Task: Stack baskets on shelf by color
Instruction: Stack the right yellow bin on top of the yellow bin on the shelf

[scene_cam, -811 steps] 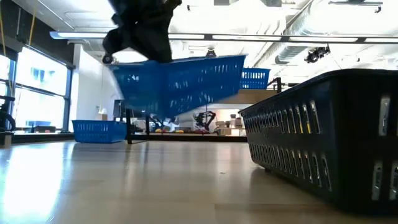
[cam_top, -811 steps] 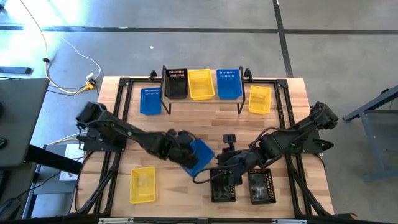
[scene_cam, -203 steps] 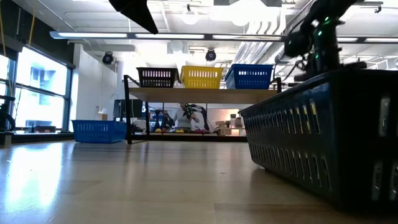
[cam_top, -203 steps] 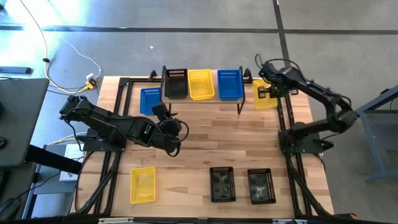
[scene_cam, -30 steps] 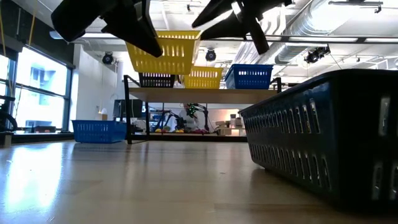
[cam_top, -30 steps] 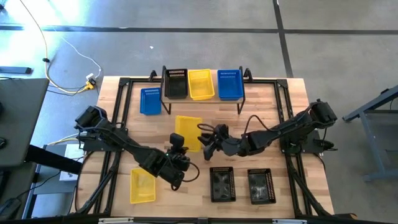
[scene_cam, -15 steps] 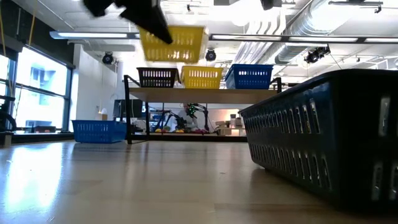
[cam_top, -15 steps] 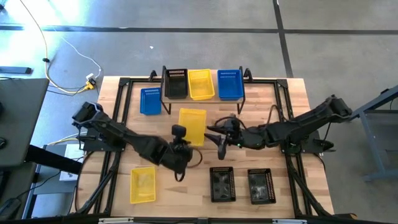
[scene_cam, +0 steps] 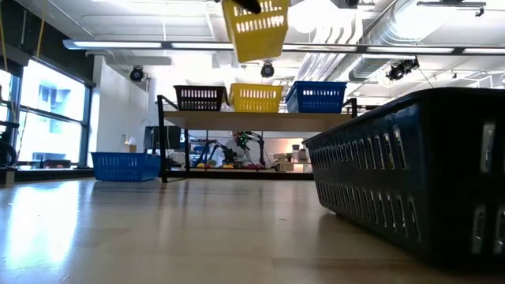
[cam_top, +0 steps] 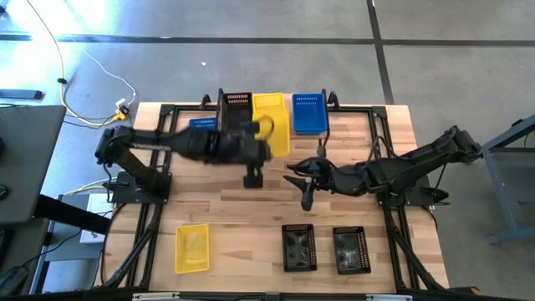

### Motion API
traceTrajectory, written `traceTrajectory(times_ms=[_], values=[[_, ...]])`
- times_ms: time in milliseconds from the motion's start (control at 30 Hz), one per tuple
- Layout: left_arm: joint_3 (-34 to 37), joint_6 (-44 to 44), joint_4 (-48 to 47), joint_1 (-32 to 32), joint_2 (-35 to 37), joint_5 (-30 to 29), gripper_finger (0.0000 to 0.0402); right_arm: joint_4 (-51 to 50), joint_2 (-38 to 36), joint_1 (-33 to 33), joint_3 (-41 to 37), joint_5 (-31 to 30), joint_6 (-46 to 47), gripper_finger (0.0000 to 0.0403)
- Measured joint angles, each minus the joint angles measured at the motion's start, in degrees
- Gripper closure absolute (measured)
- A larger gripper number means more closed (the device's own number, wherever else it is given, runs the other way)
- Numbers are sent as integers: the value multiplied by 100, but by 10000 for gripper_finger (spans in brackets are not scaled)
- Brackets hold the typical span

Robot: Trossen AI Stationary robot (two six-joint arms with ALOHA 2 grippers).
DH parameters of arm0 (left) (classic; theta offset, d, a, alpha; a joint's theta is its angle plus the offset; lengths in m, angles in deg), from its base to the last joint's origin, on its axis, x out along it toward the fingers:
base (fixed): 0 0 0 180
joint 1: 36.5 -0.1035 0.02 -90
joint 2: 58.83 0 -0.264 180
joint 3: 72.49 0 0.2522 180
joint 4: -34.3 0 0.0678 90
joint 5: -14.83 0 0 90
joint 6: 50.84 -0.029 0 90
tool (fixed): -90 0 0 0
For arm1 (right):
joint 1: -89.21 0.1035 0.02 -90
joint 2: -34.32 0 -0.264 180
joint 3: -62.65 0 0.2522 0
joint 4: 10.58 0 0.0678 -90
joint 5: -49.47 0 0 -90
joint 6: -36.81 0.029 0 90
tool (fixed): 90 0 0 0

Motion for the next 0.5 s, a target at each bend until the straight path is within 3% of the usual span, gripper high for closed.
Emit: traceTrajectory(times_ms=[300, 500], values=[[-428, -330, 0, -1513, 0, 1477, 401, -423, 0, 0, -2, -14, 0, 267], [-430, -557, -50, -2115, -109, 2169, 401, -458, 0, -2, -2, -14, 0, 268]])
